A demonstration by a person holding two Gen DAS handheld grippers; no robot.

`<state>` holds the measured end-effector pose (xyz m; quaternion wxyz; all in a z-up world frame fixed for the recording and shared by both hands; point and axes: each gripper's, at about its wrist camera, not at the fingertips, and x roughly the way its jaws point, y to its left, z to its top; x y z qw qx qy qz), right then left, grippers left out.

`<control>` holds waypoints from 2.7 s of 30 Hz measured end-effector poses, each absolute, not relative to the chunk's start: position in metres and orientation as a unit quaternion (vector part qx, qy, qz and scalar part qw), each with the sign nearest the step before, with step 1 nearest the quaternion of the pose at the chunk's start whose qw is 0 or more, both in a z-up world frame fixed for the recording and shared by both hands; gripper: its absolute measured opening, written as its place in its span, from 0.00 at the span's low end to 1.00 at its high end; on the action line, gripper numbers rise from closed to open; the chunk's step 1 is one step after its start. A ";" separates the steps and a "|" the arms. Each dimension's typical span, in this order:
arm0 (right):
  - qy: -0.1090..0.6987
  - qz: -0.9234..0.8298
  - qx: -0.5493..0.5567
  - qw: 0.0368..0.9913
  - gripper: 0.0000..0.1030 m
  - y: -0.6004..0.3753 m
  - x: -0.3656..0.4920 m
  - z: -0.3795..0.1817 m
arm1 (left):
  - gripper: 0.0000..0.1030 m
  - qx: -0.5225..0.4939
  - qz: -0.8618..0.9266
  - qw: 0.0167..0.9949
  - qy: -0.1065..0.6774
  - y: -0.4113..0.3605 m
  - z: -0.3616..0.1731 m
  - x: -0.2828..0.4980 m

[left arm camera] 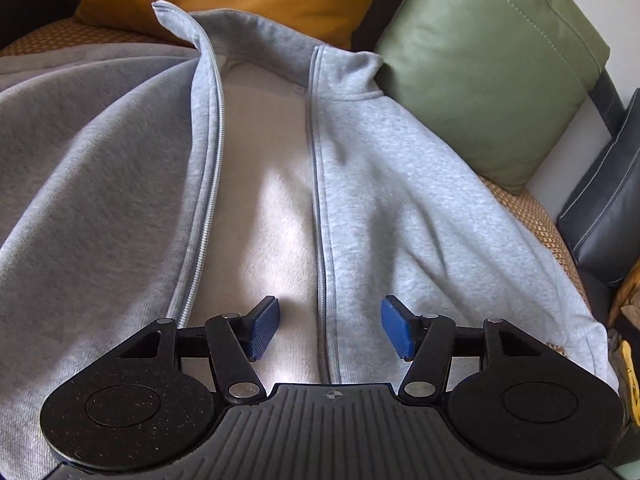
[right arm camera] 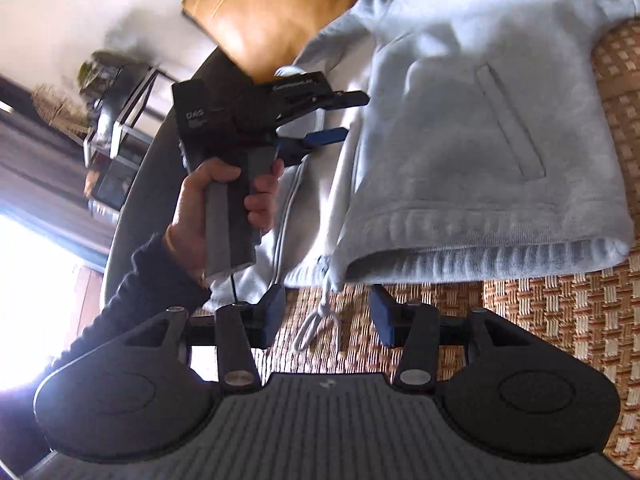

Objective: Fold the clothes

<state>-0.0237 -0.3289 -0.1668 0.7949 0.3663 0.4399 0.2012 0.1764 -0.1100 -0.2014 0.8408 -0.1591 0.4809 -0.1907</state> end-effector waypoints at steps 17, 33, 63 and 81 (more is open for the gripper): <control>0.417 0.150 0.389 0.808 0.49 -0.318 -0.008 -0.196 | 0.30 -0.163 -0.207 0.835 0.483 -0.127 -0.208 0.190; 0.456 0.193 0.508 0.705 0.22 -0.322 -0.015 -0.243 | 0.24 -0.054 -0.195 0.863 0.464 -0.118 -0.198 0.184; 0.358 0.189 0.139 0.904 0.46 -0.339 0.035 -0.085 | 0.73 -0.118 -0.168 0.903 0.377 -0.014 -0.113 0.010; 0.414 0.189 -0.062 0.888 0.63 -0.168 0.229 -0.113 | 0.77 -0.292 -0.006 0.862 0.414 0.118 -0.168 -0.048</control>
